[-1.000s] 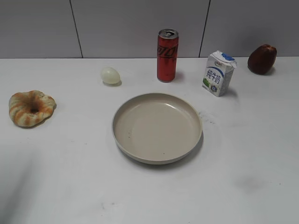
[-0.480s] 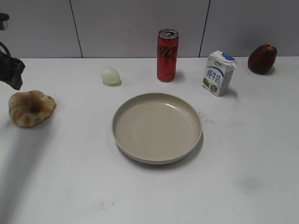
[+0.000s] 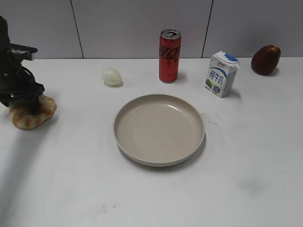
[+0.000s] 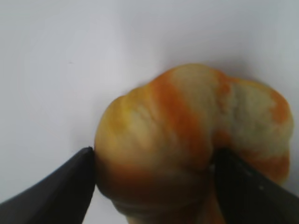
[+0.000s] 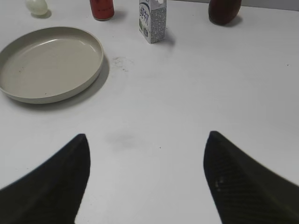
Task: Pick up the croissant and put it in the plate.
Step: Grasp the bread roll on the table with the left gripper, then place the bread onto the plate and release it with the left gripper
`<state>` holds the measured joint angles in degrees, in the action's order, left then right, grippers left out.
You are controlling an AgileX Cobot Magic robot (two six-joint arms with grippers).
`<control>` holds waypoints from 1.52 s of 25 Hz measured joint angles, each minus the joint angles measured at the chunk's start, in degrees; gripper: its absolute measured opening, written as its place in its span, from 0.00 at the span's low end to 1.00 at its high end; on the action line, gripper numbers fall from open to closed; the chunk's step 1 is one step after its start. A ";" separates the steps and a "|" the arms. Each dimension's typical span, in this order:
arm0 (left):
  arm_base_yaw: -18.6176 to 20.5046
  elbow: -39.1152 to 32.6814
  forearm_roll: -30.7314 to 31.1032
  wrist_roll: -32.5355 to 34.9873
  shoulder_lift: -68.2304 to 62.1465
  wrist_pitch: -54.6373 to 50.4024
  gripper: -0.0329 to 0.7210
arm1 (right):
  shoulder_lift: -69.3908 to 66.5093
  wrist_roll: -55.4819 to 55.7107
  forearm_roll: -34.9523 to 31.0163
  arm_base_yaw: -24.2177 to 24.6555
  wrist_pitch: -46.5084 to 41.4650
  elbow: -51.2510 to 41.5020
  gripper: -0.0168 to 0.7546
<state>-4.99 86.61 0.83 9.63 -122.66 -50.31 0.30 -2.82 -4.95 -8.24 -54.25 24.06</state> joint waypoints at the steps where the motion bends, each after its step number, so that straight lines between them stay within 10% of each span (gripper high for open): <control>1: 0.07 0.13 -0.11 0.00 -0.35 -0.12 0.83 | 0.00 0.00 0.00 0.00 0.00 0.00 0.76; 6: 0.14 0.54 -0.16 0.00 -0.85 -0.91 0.76 | 0.00 0.00 0.00 0.00 0.00 0.00 0.76; 13: 0.14 0.48 -0.83 0.00 0.24 -4.27 0.28 | 0.00 0.00 0.00 0.00 0.00 0.00 0.76; 18: -1.02 0.48 -7.13 4.16 4.84 -9.03 0.28 | 0.00 0.00 0.00 0.00 0.00 0.00 0.76; 31: -34.42 0.48 -9.65 7.54 8.59 1.80 0.28 | 0.00 0.00 0.00 0.00 0.00 0.00 0.76; 38: -41.37 0.48 -6.88 7.59 3.49 8.87 0.32 | 0.00 0.00 0.00 0.00 0.00 0.00 0.76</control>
<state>-46.36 87.09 -6.04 17.22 -119.18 -41.44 0.30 -2.82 -4.95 -8.24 -54.25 24.06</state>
